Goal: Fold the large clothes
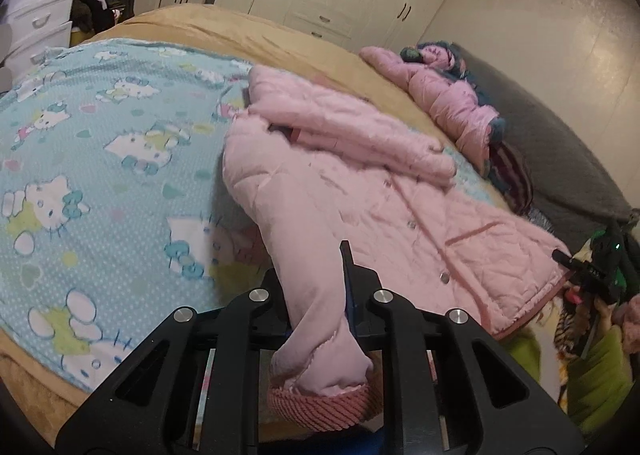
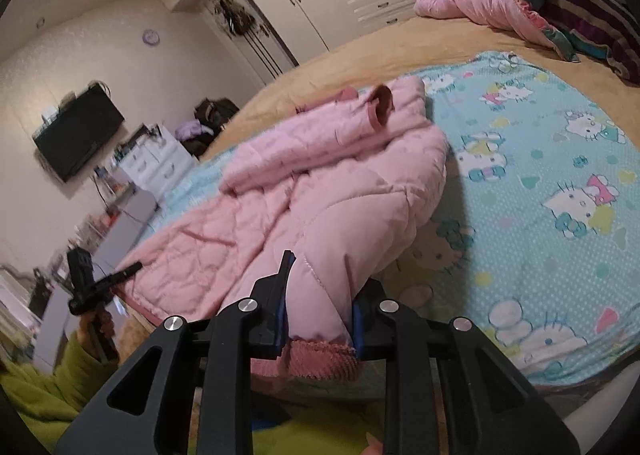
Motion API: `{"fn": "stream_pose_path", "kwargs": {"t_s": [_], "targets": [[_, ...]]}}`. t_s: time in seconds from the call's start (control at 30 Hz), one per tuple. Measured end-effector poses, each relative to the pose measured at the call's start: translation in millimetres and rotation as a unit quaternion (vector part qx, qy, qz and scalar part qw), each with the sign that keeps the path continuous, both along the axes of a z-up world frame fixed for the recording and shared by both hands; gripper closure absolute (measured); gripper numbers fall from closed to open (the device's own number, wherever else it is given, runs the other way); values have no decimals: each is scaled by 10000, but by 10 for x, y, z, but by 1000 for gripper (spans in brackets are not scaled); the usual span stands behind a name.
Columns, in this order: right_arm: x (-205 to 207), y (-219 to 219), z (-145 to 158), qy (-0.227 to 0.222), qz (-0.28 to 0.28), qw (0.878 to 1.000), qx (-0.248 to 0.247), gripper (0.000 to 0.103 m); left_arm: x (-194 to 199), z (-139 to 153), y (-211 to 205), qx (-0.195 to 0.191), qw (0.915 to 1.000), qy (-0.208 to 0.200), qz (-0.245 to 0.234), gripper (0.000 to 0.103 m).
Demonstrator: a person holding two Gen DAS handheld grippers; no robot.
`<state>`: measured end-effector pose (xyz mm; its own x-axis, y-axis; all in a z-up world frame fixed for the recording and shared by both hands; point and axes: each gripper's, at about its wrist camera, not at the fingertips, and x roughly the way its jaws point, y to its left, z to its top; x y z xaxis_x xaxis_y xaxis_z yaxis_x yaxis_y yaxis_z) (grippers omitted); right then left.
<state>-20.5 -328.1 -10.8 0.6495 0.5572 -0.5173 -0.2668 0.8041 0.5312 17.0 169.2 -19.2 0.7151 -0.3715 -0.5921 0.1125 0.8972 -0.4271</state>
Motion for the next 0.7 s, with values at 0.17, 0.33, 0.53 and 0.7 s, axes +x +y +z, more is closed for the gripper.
{"fn": "stream_pose_path", "kwargs": {"t_s": [0.17,0.33,0.53,0.7], "targets": [[233,-43,250,-217,-104,9993,296,81,217,283,82,-119,9996,-254,50,93],[487,-41,509,-335,-182,9986,363,81,472,535,79,-78,9990,-428,89,93],[718,-18,704,-327,-278,9985,332,81,731,705,81,-77,9989,-447,100,93],[907,-27,807,-280,-407,9976,487,81,918,811,91,-95,9987,-477,141,93]]}}
